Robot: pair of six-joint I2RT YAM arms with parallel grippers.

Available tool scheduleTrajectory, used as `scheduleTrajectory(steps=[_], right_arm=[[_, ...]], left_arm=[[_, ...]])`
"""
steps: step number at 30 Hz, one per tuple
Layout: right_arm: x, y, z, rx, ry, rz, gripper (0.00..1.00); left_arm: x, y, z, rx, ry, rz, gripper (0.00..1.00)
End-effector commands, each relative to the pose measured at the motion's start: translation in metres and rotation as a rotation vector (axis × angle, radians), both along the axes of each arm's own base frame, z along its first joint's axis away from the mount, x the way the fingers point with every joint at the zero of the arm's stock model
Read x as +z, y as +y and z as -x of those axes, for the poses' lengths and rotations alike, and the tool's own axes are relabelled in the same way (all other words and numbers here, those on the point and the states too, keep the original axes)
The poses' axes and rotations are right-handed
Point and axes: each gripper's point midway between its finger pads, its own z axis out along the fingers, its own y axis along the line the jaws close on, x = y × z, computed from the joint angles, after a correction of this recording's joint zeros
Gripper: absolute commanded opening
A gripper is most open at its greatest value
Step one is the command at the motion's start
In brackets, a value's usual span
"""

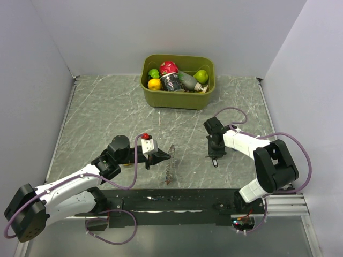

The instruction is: Put the keys on the keyring

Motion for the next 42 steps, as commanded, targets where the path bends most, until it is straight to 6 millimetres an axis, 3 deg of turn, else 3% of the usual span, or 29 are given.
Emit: scheduleTrajectory(steps=[1,8,12,19,25,29,35,42], right_arm=[[0.01,0.001,-0.009,-0.013,-0.037,0.015,0.21],[0.021,0.01,-0.013,0.01,-0.065,-0.021,0.13],[0.024,0.02,-0.014,0.035,-0.081,-0.061,0.02],[0.04,0.047,-0.015,0.109,-0.133,-0.13,0.0],[0.069,0.07,-0.017,0.235,-0.247,-0.205,0.0],[0.103,0.084,-0.018,0.342,-0.383,-0.303,0.0],[0.143,0.108,0.001,0.557,-0.54,-0.491,0.0],[0.174,0.127,0.025,0.734,-0.648,-0.646,0.0]], left_arm=[[0.039,-0.005,-0.003,-0.015,-0.074,0.078,0.01],[0.038,-0.005,-0.003,-0.016,-0.072,0.077,0.01],[0.037,-0.004,-0.004,-0.008,-0.07,0.079,0.01],[0.038,-0.005,-0.003,-0.016,-0.075,0.081,0.01],[0.038,-0.003,-0.004,-0.008,-0.081,0.072,0.01],[0.042,-0.002,-0.003,-0.006,-0.088,0.071,0.01],[0.045,-0.003,-0.001,-0.019,-0.093,0.068,0.01],[0.048,-0.003,0.005,-0.052,-0.11,0.064,0.01]])
